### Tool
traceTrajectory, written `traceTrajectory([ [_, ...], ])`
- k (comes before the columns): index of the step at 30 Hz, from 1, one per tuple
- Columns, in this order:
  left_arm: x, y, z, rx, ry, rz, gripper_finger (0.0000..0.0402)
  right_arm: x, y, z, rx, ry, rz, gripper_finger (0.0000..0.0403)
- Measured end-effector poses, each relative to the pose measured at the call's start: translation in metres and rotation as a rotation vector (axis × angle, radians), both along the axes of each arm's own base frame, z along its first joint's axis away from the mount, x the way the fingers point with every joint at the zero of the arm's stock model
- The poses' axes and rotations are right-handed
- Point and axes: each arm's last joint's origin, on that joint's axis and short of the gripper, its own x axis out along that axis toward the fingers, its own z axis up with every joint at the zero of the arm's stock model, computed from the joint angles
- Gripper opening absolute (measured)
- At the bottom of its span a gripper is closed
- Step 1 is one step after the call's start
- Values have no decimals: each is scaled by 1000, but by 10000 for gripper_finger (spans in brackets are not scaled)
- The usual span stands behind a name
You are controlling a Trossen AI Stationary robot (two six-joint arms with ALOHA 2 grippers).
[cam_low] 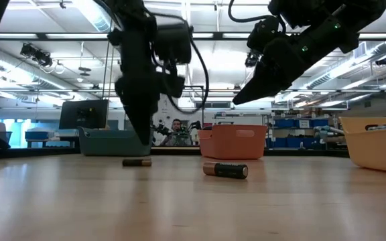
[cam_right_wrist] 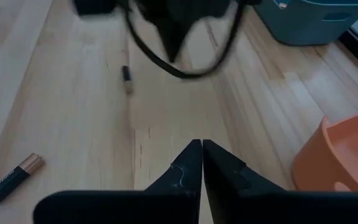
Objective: Sort batteries
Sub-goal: Put the big black battery into the blue bin
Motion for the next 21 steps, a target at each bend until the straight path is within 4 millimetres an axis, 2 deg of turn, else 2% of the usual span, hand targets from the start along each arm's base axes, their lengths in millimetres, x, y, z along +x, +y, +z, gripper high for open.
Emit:
traceTrajectory([
  [4, -1, -30, 13, -131, -40, -51, 43, 0, 0, 0, 0, 1, 0, 25],
  [9, -2, -83, 9, -124, -35, -185, 105, 0, 0, 0, 22, -3, -10, 31],
  [11, -1, -97, 4, -79, -42, -208, 137, 0, 1, 0, 33, -4, -10, 33],
  [15, 0, -105, 2, 4, -71, -160, 196, 0, 5, 0, 36, -4, 4, 34],
  [21, 9, -124, -19, -98, -71, -162, 251, -1, 13, -1, 37, 7, 32, 32],
])
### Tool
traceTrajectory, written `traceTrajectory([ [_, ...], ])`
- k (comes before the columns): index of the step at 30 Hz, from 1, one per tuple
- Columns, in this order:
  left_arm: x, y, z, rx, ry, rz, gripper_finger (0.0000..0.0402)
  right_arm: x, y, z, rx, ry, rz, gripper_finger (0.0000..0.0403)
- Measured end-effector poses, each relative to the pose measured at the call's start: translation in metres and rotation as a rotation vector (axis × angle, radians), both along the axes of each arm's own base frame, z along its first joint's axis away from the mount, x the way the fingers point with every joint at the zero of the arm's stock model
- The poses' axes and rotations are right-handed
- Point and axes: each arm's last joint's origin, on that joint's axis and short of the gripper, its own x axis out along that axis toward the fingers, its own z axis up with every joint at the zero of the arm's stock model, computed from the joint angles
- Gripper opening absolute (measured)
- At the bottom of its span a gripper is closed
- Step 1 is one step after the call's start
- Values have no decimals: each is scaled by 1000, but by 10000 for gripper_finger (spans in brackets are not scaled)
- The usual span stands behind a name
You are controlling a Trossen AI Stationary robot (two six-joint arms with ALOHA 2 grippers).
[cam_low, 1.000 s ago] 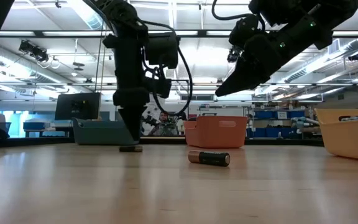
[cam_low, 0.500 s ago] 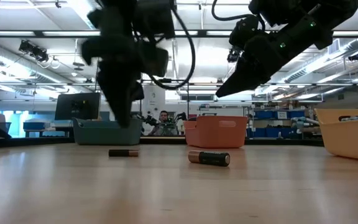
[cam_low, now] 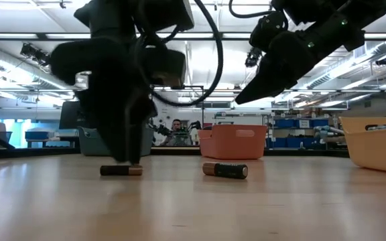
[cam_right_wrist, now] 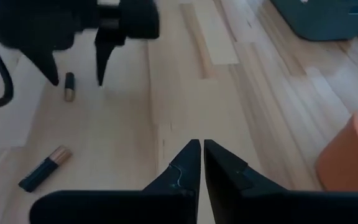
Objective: Sort batteries
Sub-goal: Put the big black battery into the blue bin
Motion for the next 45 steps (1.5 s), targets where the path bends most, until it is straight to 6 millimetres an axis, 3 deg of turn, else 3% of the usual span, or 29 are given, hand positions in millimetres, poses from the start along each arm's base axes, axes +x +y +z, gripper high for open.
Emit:
traceTrajectory([
  [7, 1, -23, -7, -19, -23, 26, 278, -2, 7, -2, 18, 17, 11, 34],
  [16, -5, -50, -24, 88, -25, 25, 267, -4, 22, -2, 35, 26, 52, 34],
  [29, 1, -55, -8, 94, 32, 34, 218, -8, 40, -3, 79, 26, 86, 35],
  [45, -5, -55, -13, 35, 105, 39, 194, -12, 64, 0, 59, -8, 148, 19],
])
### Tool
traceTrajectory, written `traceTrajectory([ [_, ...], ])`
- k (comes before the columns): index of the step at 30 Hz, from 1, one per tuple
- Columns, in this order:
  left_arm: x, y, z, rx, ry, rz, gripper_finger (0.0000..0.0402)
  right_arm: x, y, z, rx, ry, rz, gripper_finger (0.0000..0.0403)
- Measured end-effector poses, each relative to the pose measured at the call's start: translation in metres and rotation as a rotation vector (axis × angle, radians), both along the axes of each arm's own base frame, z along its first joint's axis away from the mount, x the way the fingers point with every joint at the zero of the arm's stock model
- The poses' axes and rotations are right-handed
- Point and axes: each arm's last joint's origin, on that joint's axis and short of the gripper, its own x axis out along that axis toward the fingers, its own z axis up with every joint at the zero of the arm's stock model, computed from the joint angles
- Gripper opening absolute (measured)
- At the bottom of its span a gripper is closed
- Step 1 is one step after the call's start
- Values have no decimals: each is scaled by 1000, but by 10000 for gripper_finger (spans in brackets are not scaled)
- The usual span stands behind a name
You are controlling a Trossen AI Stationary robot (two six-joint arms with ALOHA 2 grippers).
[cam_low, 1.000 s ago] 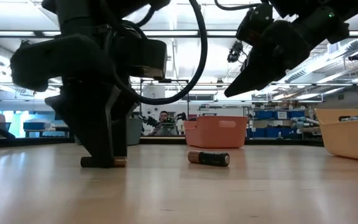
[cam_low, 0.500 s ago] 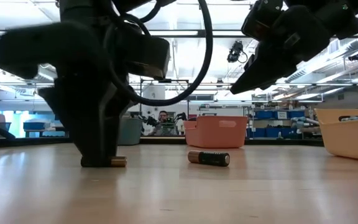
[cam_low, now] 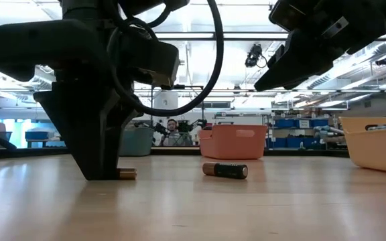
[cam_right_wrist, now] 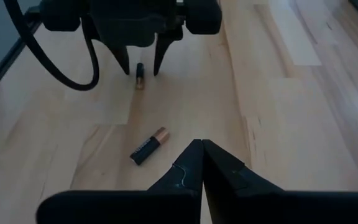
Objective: Sort batteries
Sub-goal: Put the big black battery into the blue bin, then put the small black battery into the orange bin
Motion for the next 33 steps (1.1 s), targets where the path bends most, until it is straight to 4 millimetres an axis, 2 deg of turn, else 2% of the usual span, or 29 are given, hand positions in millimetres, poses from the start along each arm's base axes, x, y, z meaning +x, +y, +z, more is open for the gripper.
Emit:
traceTrajectory([
  [4, -2, 1, -3, 9, 6, 2, 165, 0, 1, 0, 5, -3, -17, 22],
  [10, -4, 2, -7, 19, -3, -10, 94, 0, 7, -1, 19, -21, -4, 17],
  [16, -5, 2, -11, 26, -19, -51, 35, 14, 18, -17, 65, -58, 56, 24],
  [24, -5, -2, -11, 98, -62, -89, 26, 31, 25, -47, 94, -88, 62, 26],
  [28, -6, -6, -11, 153, -98, -104, 24, 40, 29, -51, 102, -94, 60, 33],
  [33, -6, -9, -10, 194, -133, -102, 24, 55, 34, -56, 94, -93, 65, 66],
])
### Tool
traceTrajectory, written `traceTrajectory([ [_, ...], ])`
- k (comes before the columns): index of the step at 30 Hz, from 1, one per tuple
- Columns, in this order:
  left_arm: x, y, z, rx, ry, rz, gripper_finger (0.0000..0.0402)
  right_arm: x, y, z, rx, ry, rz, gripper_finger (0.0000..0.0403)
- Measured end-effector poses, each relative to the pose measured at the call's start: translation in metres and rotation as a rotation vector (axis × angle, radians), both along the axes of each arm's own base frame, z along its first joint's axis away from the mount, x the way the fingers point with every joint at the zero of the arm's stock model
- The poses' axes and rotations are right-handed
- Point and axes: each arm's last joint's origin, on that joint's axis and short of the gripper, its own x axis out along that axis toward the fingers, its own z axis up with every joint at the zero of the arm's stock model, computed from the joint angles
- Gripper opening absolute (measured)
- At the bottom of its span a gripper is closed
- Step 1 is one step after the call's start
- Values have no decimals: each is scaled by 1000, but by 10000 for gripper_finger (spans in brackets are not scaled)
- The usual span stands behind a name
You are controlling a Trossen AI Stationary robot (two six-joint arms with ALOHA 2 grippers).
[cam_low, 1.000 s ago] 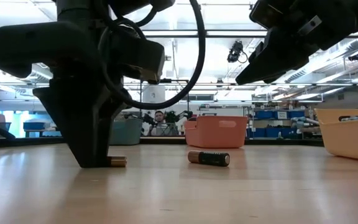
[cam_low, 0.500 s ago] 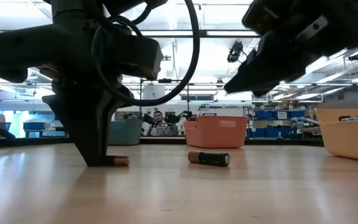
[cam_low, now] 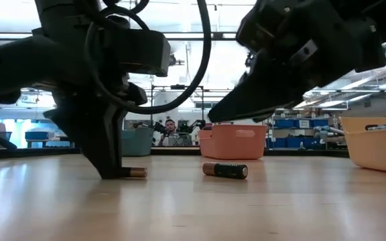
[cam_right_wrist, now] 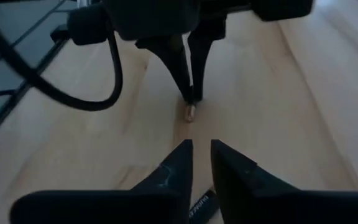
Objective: Sort batteries
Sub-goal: Put the small black battery into the orange bin
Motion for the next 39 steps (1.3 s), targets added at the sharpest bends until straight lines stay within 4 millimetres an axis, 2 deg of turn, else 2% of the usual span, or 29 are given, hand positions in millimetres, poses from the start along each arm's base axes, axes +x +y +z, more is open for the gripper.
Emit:
traceTrajectory([
  [9, 2, -1, 5, 33, -66, 15, 22, 28, 10, -16, -14, 18, 3, 142],
  [14, 3, 2, 11, 53, -98, 30, 20, 36, 13, -21, -19, 26, 3, 166],
  [27, 7, 1, 16, 47, -156, 34, 20, 38, 2, -24, -69, 54, -72, 172],
  [39, 11, -1, 19, 36, -201, 18, 20, 38, 2, -24, -46, 61, -35, 172],
])
